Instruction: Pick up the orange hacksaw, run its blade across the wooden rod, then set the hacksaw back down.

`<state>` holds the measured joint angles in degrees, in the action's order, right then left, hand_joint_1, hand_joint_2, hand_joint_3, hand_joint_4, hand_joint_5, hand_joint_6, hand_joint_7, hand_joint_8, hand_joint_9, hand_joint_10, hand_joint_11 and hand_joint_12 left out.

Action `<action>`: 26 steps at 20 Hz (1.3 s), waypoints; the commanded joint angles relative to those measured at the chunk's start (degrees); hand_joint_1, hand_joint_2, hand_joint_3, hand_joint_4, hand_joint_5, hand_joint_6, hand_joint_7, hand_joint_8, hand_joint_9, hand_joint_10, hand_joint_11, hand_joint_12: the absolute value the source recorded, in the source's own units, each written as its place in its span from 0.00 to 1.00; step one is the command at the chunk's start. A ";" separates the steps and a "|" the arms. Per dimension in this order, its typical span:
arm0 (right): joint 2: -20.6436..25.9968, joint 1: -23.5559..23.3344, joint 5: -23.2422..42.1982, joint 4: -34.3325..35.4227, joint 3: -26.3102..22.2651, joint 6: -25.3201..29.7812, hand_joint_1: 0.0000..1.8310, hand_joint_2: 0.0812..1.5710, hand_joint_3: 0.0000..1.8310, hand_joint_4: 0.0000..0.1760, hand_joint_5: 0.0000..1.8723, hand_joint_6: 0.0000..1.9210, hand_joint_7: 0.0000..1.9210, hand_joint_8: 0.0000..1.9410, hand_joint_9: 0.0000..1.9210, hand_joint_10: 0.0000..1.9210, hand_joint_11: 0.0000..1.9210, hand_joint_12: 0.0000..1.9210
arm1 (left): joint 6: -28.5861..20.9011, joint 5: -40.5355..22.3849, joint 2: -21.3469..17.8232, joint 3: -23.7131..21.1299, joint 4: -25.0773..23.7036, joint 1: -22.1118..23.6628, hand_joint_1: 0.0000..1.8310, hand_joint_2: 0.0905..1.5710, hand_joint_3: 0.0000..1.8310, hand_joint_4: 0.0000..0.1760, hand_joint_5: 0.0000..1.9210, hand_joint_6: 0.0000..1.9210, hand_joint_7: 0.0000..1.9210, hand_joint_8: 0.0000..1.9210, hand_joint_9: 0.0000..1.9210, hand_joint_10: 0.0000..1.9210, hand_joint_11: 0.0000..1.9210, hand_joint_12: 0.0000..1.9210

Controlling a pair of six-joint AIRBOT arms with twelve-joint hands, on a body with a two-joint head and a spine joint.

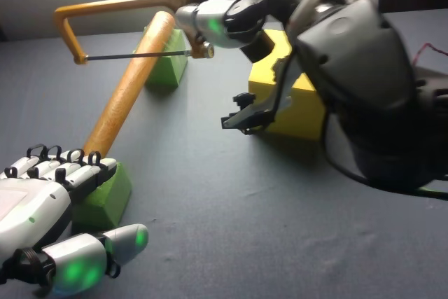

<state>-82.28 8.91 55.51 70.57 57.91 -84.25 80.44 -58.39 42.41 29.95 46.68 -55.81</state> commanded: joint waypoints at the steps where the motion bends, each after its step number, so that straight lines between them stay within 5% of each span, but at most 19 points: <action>1: -0.59 0.17 2.32 -4.77 0.85 -0.17 0.67 0.68 0.00 0.05 0.51 0.54 0.57 0.40 0.65 0.00 0.47 0.38 | -0.37 -3.66 0.15 0.35 -1.16 0.61 0.00 0.74 0.00 0.00 0.09 0.00 0.10 0.00 0.10 0.00 0.00 0.22; 7: -7.03 2.77 0.00 -5.30 7.96 -2.64 0.67 0.68 0.00 0.03 0.51 0.54 0.58 0.40 0.65 0.00 0.47 0.38 | -0.26 -3.66 0.56 0.39 -1.16 0.71 0.00 0.75 0.00 0.00 0.07 0.00 0.08 0.00 0.07 0.00 0.00 0.13; 14: -12.35 3.35 -1.38 -7.15 12.96 -2.67 0.67 0.69 0.00 0.05 0.51 0.54 0.57 0.42 0.65 0.00 0.47 0.37 | -0.20 -3.66 0.99 0.85 -1.16 0.83 0.00 0.74 0.00 0.00 0.07 0.00 0.08 0.00 0.08 0.00 0.00 0.16; 21: -3.88 3.38 -3.23 -8.31 6.24 -2.96 0.67 0.68 0.00 0.04 0.51 0.54 0.57 0.40 0.65 0.00 0.47 0.36 | -0.22 -3.65 1.14 0.81 -1.16 0.99 0.00 0.74 0.00 0.00 0.07 0.00 0.07 0.00 0.06 0.00 0.00 0.12; 26: 1.48 2.24 -8.30 -8.28 3.09 -3.03 0.67 0.69 0.00 0.05 0.51 0.55 0.57 0.41 0.65 0.00 0.47 0.37 | -0.21 -3.65 1.14 0.75 -1.17 1.06 0.00 0.74 0.00 0.00 0.10 0.00 0.11 0.00 0.10 0.00 0.00 0.20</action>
<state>-80.71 12.05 46.19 65.89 61.36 -87.74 80.47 -58.57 43.35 30.35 47.11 -55.16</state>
